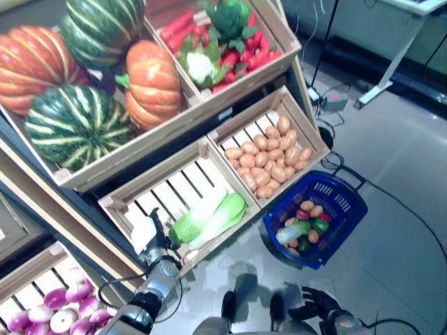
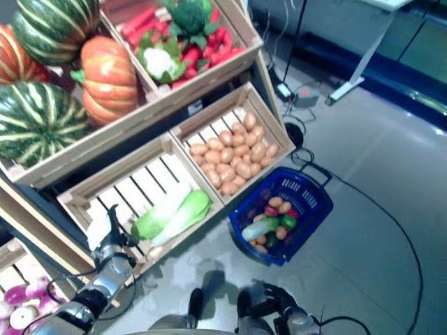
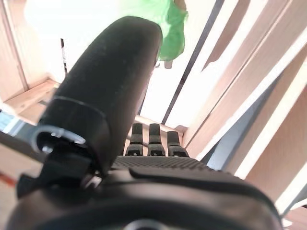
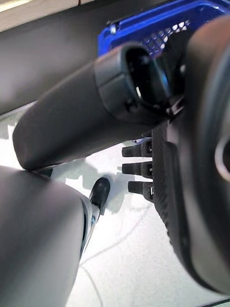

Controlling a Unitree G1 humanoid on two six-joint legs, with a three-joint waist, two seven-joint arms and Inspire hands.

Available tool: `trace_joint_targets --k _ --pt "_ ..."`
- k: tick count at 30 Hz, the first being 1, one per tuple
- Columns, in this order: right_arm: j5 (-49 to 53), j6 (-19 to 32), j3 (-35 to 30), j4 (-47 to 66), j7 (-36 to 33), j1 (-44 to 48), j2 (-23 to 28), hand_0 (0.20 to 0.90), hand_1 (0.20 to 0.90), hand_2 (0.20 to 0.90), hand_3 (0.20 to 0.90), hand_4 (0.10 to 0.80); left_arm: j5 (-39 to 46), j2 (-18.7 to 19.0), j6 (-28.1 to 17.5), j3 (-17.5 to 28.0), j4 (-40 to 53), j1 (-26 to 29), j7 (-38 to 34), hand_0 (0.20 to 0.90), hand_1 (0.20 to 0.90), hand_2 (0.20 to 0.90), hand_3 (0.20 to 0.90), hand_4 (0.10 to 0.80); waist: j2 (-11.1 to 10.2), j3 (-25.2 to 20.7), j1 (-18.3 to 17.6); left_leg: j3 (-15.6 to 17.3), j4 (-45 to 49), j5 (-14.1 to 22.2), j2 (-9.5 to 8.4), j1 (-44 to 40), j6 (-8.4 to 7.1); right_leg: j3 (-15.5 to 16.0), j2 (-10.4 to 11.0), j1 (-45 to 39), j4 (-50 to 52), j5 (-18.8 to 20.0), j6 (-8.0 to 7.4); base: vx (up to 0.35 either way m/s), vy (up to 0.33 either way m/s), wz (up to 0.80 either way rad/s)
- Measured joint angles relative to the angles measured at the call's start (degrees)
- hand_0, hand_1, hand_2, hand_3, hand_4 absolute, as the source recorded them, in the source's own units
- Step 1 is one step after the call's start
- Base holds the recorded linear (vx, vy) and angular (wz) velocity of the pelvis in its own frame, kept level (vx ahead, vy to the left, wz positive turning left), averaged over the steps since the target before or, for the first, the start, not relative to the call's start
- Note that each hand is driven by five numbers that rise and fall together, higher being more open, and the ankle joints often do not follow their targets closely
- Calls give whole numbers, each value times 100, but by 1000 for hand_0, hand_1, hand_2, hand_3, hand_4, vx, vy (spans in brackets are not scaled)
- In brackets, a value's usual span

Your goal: Put vegetables into the basket

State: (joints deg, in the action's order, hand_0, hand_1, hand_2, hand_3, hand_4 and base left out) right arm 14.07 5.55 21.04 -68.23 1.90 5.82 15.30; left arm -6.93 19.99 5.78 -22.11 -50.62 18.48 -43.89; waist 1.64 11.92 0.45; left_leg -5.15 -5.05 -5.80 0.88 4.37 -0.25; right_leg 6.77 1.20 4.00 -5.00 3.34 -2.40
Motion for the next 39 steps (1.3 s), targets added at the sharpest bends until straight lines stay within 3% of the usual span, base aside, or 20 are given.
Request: trace_joint_targets --k 9,11,21,39 --pt "473 114 386 174 -34 1246 15 900 900 900 900 800 566 87 -399 -113 -699 2030 -593 900 900 900 900 800 -35 1584 -304 105 656 -60 3 1012 -63 -50 6 1136 905 -35 81 -178 -30 -3" --pt "569 106 501 290 -61 1435 19 900 900 900 900 800 567 106 -470 -118 -815 2364 -678 900 900 900 900 800 -55 1677 -353 105 876 -39 1 1368 -93 -67 16 1568 1294 -135 116 -117 -27 -1" --pt "911 80 721 711 -143 1791 -3 900 900 900 900 800 539 291 -488 -259 -920 3027 -1198 900 900 900 900 800 -191 1793 -510 168 1488 -6 0 2416 -216 -189 26 2914 2469 -438 268 -83 0 -2" --pt "1116 52 864 1068 -317 1940 75 900 900 900 900 800 589 358 -346 -281 -1368 3521 -1561 900 900 900 900 800 -271 1798 -604 277 1980 133 -15 3051 -201 -296 46 3568 2916 -524 269 -12 10 -2"
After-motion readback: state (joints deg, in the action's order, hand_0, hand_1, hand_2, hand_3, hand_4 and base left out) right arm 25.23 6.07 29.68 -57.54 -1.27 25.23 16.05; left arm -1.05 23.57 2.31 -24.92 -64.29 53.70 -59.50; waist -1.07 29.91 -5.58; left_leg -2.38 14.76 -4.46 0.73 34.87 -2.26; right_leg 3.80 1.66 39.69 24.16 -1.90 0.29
